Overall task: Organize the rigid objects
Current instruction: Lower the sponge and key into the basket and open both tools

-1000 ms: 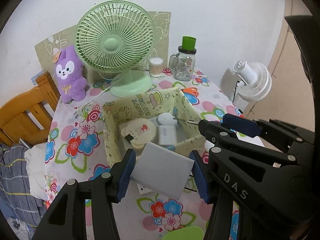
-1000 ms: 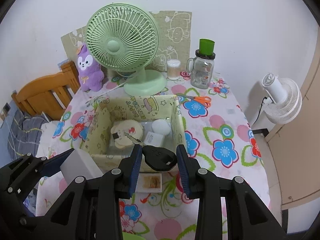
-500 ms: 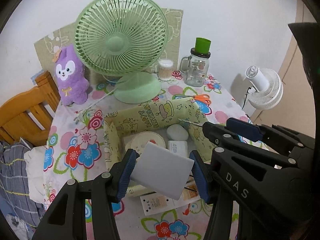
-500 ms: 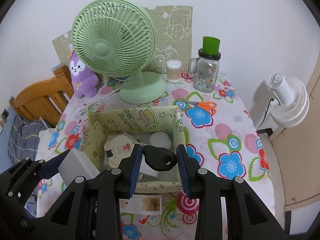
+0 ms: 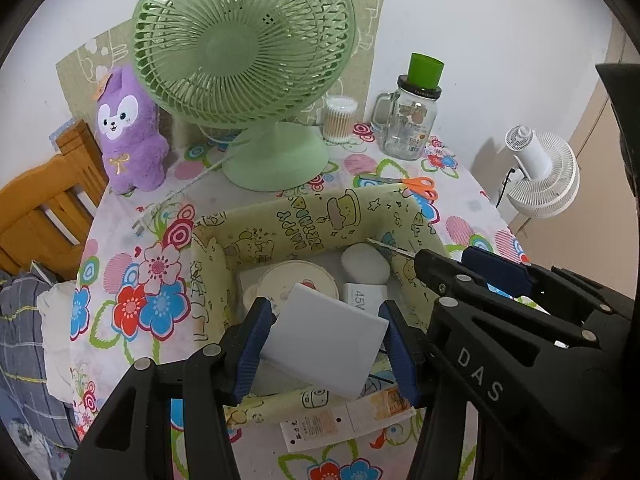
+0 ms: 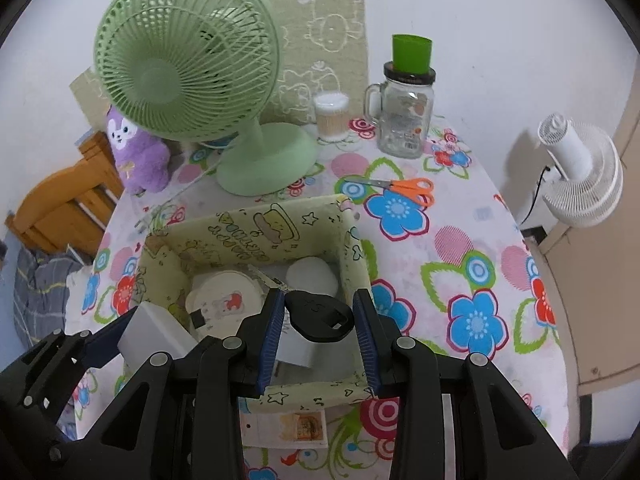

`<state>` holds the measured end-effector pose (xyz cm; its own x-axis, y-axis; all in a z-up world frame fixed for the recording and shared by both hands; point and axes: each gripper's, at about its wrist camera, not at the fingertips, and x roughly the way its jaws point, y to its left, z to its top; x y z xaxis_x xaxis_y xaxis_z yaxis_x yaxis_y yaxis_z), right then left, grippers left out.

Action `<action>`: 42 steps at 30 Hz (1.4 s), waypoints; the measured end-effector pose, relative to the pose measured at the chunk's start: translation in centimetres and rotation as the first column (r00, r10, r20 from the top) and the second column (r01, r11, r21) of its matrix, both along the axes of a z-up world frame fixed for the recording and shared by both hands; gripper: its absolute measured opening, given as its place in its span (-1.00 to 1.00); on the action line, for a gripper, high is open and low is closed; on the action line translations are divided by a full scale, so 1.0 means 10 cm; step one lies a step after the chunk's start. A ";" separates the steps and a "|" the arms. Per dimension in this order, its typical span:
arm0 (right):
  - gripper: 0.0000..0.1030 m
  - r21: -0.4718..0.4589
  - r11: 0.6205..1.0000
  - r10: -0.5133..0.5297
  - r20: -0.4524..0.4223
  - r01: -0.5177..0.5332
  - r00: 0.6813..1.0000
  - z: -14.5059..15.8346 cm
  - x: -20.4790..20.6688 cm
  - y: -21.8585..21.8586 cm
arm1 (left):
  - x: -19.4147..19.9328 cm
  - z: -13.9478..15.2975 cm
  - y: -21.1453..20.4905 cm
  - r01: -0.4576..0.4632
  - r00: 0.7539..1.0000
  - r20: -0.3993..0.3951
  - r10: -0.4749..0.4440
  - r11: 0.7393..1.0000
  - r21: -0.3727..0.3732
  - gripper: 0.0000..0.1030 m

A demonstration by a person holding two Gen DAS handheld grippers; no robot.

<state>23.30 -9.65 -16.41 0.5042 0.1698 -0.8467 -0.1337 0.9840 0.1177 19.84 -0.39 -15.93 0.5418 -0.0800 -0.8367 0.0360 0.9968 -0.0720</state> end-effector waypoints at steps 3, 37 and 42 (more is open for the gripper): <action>-0.24 -0.009 1.000 0.007 -0.011 -0.007 1.000 -0.03 0.01 0.01 | 0.04 -0.04 -0.01 -0.003 1.000 -0.015 0.003 1.000 0.014 0.12; 0.28 -0.084 0.996 0.011 -0.039 -0.014 0.999 -0.17 0.09 -0.05 | 0.28 -0.51 0.06 -0.105 0.981 -0.159 0.110 0.994 0.044 0.13; 0.28 -0.082 0.996 0.020 -0.050 -0.025 0.999 -0.21 0.08 -0.02 | 0.27 -0.50 0.04 -0.102 0.981 -0.161 0.106 0.994 0.035 0.17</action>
